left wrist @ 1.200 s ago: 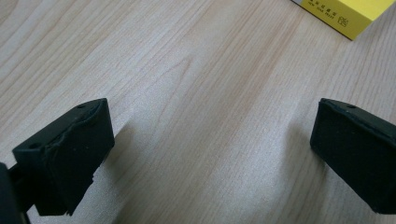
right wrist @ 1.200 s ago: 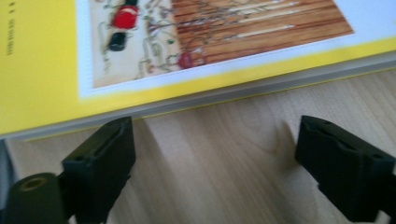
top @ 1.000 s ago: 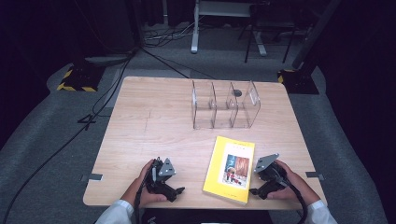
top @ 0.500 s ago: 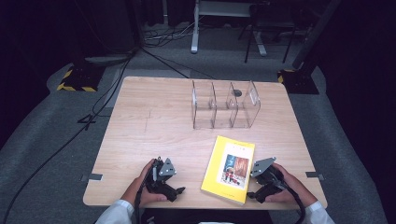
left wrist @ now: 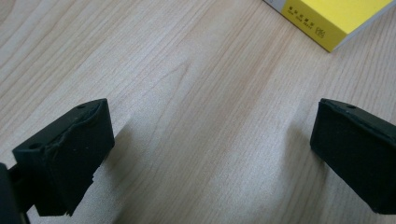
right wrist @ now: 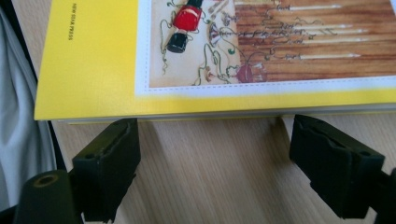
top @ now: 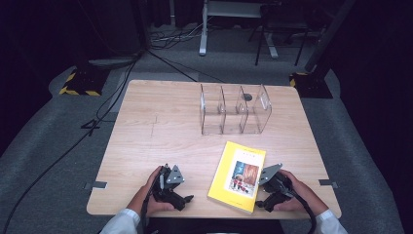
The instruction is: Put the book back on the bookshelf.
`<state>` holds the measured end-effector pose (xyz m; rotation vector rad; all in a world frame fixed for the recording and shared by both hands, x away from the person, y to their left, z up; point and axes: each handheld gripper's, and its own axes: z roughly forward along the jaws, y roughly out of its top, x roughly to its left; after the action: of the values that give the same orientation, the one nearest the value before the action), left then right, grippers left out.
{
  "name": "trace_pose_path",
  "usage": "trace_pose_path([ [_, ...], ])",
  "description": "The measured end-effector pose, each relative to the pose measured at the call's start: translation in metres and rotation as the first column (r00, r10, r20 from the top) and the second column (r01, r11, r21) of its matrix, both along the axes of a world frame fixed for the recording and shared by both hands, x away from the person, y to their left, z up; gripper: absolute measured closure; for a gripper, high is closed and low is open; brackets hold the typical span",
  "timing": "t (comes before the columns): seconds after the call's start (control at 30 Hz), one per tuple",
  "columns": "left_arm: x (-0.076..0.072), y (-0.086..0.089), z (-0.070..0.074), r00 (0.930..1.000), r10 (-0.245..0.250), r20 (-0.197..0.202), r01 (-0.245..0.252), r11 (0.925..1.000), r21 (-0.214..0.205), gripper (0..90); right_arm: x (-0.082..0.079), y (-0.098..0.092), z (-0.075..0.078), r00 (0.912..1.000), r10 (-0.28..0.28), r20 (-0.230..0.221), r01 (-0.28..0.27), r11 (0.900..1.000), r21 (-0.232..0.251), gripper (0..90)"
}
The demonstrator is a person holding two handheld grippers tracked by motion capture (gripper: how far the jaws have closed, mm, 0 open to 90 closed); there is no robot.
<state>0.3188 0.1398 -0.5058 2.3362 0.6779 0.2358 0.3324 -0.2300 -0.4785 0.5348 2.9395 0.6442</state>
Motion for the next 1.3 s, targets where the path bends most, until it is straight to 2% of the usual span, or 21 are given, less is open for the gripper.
trace_pose_path([
  [0.07, -0.001, -0.001, 0.0, 1.0, 0.002, -0.003, -0.002, 1.0, -0.003, 0.3, -0.002, -0.001, -0.002, 0.9999, 0.005, 0.014, -0.006, 0.9992, 0.039, 17.8],
  [0.17, 0.0, -0.002, 0.0, 1.0, -0.002, -0.001, 0.002, 1.0, -0.001, 0.3, -0.004, -0.003, -0.003, 0.9993, -0.024, 0.029, 0.021, 0.9958, 0.089, 20.2],
  [0.23, -0.001, -0.003, 0.0, 1.0, -0.001, -0.001, 0.001, 1.0, -0.002, 0.3, -0.005, -0.005, -0.002, 0.9993, -0.029, 0.025, 0.025, 0.9902, 0.137, 20.5],
  [0.27, -0.001, -0.003, 0.0, 1.0, 0.002, -0.002, -0.002, 1.0, -0.002, 0.3, -0.005, -0.005, -0.002, 0.9993, -0.029, 0.025, 0.025, 0.9902, 0.137, 20.5],
  [0.3, -0.001, -0.004, 0.0, 1.0, 0.005, 0.0, -0.005, 1.0, -0.002, 0.6, -0.005, -0.007, -0.001, 0.999, -0.041, 0.017, 0.038, 0.982, 0.185, 21.7],
  [0.33, -0.001, -0.004, 0.0, 1.0, 0.007, 0.0, -0.007, 1.0, -0.002, 0.7, -0.005, -0.007, 0.0, 0.9989, -0.045, 0.016, 0.041, 0.9795, 0.197, 22.3],
  [0.47, -0.002, -0.005, 0.0, 0.9999, 0.013, 0.007, -0.013, 0.9999, 0.0, 0.7, -0.006, -0.006, 0.002, 0.9984, -0.048, 0.029, 0.04, 0.9728, 0.228, 22.5],
  [0.53, -0.004, -0.006, 0.0, 0.9996, 0.012, 0.024, -0.012, 0.9999, 0.002, 0.7, -0.008, -0.004, 0.004, 0.9985, -0.05, 0.023, 0.043, 0.9682, 0.247, 24.2],
  [0.67, -0.006, -0.007, 0.001, 0.9995, 0.003, 0.03, -0.003, 1.0, 0.006, 1.2, -0.013, 0.006, 0.005, 0.9991, -0.033, 0.027, 0.025, 0.9668, 0.254, 24.2],
  [0.77, -0.007, -0.008, 0.002, 0.9997, -0.017, 0.017, 0.017, 0.9998, -0.01, 4.8, -0.014, 0.009, 0.006, 0.999, -0.035, 0.027, 0.027, 0.9632, 0.267, 24.6],
  [0.8, -0.008, -0.008, 0.003, 0.9995, -0.027, 0.016, 0.028, 0.9994, -0.022, 10.8, -0.014, 0.01, 0.007, 0.9989, -0.036, 0.031, 0.026, 0.9604, 0.278, 24.6],
  [0.83, -0.009, -0.011, 0.005, 0.999, -0.037, 0.026, 0.037, 0.9991, -0.022, 20.6, -0.015, 0.011, 0.01, 0.9985, -0.041, 0.037, 0.028, 0.9533, 0.301, 25.4],
  [0.9, -0.011, -0.018, 0.008, 0.9986, -0.046, 0.027, 0.047, 0.9981, -0.041, 15.0, -0.015, 0.011, 0.014, 0.9982, -0.047, 0.037, 0.032, 0.9446, 0.327, 25.5],
  [0.93, -0.011, -0.018, 0.008, 0.9986, -0.046, 0.027, 0.047, 0.9981, -0.041, 17.6, -0.015, 0.011, 0.014, 0.9982, -0.047, 0.037, 0.032, 0.9446, 0.327, 25.5],
  [0.97, -0.016, -0.03, 0.013, 0.9952, -0.087, 0.046, 0.089, 0.9949, -0.048, 17.5, -0.015, 0.012, 0.017, 0.9977, -0.052, 0.043, 0.034, 0.9388, 0.343, 25.7],
  [1.0, -0.016, -0.03, 0.013, 0.9952, -0.087, 0.046, 0.089, 0.9949, -0.048, 16.0, -0.015, 0.012, 0.017, 0.9977, -0.052, 0.043, 0.034, 0.9388, 0.343, 25.7],
  [1.03, -0.021, -0.042, 0.016, 0.99, -0.133, 0.047, 0.136, 0.9888, -0.063, 16.8, -0.014, 0.012, 0.02, 0.9972, -0.064, 0.04, 0.045, 0.9305, 0.364, 25.7],
  [1.07, -0.022, -0.047, 0.017, 0.9869, -0.154, 0.05, 0.157, 0.9857, -0.063, 16.5, -0.014, 0.013, 0.021, 0.9971, -0.062, 0.043, 0.042, 0.9304, 0.364, 25.7],
  [1.17, -0.027, -0.062, 0.02, 0.9798, -0.186, 0.073, 0.19, 0.9806, -0.048, 16.5, -0.014, 0.013, 0.023, 0.9967, -0.068, 0.044, 0.046, 0.9244, 0.379, 25.7],
  [1.23, -0.029, -0.074, 0.023, 0.9753, -0.21, 0.068, 0.215, 0.9742, -0.069, 16.5, -0.013, 0.015, 0.026, 0.9964, -0.073, 0.043, 0.05, 0.9184, 0.392, 25.8],
  [1.3, -0.032, -0.089, 0.025, 0.9702, -0.228, 0.082, 0.234, 0.9688, -0.08, 16.6, -0.013, 0.015, 0.029, 0.996, -0.08, 0.04, 0.057, 0.9125, 0.405, 25.8],
])
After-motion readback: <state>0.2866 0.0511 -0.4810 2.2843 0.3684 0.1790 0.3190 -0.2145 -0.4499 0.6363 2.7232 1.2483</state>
